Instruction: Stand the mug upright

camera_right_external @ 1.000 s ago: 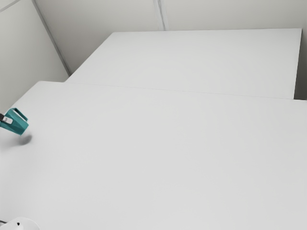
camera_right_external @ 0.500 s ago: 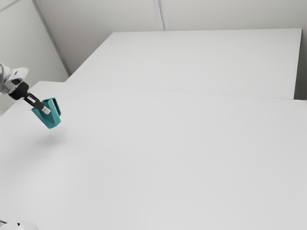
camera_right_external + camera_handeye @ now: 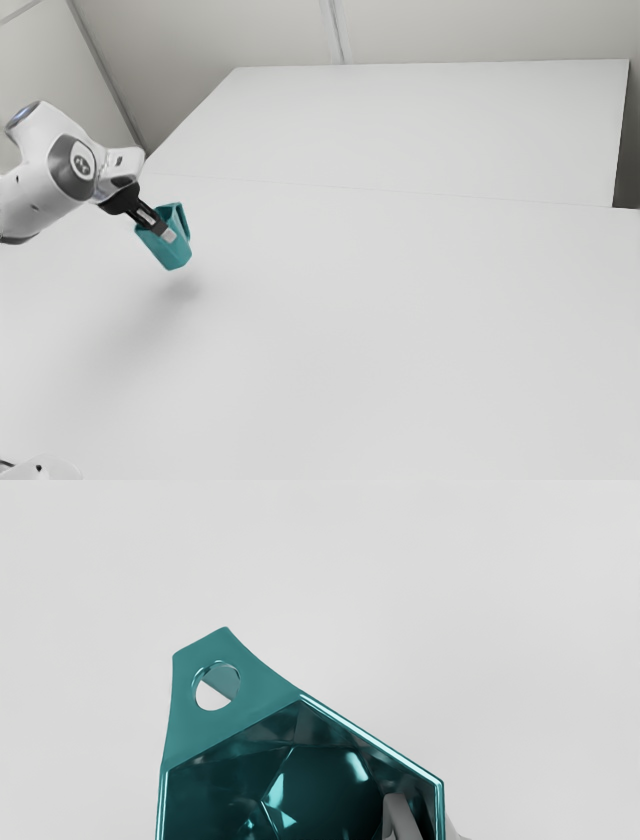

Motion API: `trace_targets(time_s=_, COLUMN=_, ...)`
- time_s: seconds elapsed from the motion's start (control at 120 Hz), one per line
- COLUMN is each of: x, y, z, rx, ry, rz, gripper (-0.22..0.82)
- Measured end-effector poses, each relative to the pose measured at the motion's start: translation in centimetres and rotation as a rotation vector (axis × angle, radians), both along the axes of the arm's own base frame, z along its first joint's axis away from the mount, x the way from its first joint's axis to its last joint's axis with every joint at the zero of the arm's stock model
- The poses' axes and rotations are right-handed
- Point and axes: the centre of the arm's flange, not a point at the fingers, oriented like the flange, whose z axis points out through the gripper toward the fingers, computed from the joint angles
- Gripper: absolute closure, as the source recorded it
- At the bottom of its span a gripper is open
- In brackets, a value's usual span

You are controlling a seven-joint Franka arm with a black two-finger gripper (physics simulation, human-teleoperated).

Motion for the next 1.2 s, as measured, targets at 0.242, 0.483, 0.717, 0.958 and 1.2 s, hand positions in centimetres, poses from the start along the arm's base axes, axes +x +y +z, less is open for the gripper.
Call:
trace_targets(time_s=0.242, x=-0.2, y=-5.1, z=-1.3, rx=0.016, ry=-0.040, rz=0.009, gripper=0.77)
trace_targets(time_s=0.483, x=-0.7, y=-9.9, z=-2.4, rx=0.017, ry=-0.084, rz=0.017, gripper=0.77)
trace_targets(time_s=0.717, x=-2.2, y=-12.1, z=-4.3, rx=0.027, ry=-0.095, rz=0.045, gripper=0.77)
trace_targets(time_s=0.958, x=-3.4, y=-13.1, z=-6.0, rx=0.014, ry=-0.087, rz=0.073, gripper=0.77)
trace_targets(time_s=1.2, x=-4.6, y=-13.8, z=-6.8, rx=0.025, ry=-0.077, rz=0.086, gripper=0.77)
